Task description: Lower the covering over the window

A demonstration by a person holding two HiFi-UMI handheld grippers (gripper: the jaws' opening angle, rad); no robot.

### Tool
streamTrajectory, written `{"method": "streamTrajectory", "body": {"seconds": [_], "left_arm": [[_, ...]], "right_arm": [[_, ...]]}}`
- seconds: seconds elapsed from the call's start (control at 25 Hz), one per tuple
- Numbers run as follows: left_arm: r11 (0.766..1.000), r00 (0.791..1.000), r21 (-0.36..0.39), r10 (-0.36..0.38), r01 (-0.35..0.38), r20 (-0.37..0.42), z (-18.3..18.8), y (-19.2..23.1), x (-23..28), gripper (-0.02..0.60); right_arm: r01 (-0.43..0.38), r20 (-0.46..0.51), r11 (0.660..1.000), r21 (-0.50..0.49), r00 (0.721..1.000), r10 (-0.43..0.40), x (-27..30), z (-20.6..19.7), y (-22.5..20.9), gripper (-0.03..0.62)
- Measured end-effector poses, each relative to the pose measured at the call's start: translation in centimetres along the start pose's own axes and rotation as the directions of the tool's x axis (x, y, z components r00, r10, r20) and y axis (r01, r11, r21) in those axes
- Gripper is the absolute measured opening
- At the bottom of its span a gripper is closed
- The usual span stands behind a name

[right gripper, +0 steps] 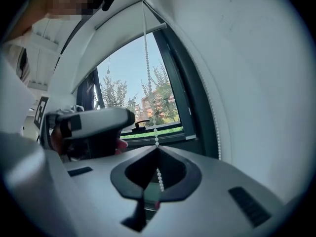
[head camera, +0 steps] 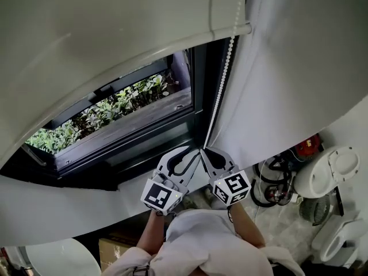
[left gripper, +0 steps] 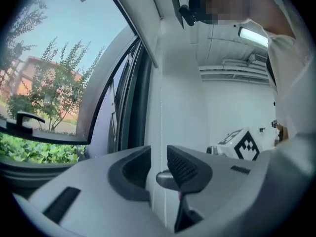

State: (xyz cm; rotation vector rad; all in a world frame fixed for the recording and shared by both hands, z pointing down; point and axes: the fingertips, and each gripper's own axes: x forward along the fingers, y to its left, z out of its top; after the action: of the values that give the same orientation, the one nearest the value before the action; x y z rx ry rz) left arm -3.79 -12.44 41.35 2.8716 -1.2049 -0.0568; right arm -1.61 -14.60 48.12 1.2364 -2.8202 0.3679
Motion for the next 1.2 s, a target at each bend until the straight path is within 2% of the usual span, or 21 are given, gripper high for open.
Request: {"method": "streamTrajectory", "body": {"seconds": [0.28,0.52,0.68,0.76,1.0,1.2], "left_arm": [[0.996,0.996,0.082,-0.04,0.034,0.081,5.5,-0.7,2.6,0.107],[0.994,0.992,0.094,-0.06,0.05,0.112,8.1,-0.7,4.2,0.104],[0.992,0.989,0.114,-0.075,0.06,0.131,9.7,-0.9,4.6,0.067],[0.991,0.989,0.121,-0.069,0.053,0.134,9.9,-0.9,4.7,0.03],[0.994,0.985,0.106,-0.028,0.01,0.173,9.9,-0.7,4.4,0.02],[0.992,0.992,0.129,-0.022,0.005,0.128,7.9,-0.7,4.4,0.018]], "right_arm": [[-0.004,0.002,1.0,-0.003,1.0,0.004,0.0,0.1,0.5,-0.005],[-0.007,0.003,1.0,-0.006,1.0,0.007,0.0,-0.1,0.9,-0.005],[-0.008,0.002,1.0,-0.008,1.0,0.008,0.1,-0.2,1.1,-0.005],[-0.01,0.003,1.0,-0.008,1.0,0.01,0.1,-0.1,1.1,-0.005],[-0.01,-0.002,1.0,-0.02,1.0,0.01,0.2,0.0,1.0,-0.005],[-0.009,-0.063,1.0,-0.028,0.998,0.007,0.7,-1.8,1.0,-0.005]]}}
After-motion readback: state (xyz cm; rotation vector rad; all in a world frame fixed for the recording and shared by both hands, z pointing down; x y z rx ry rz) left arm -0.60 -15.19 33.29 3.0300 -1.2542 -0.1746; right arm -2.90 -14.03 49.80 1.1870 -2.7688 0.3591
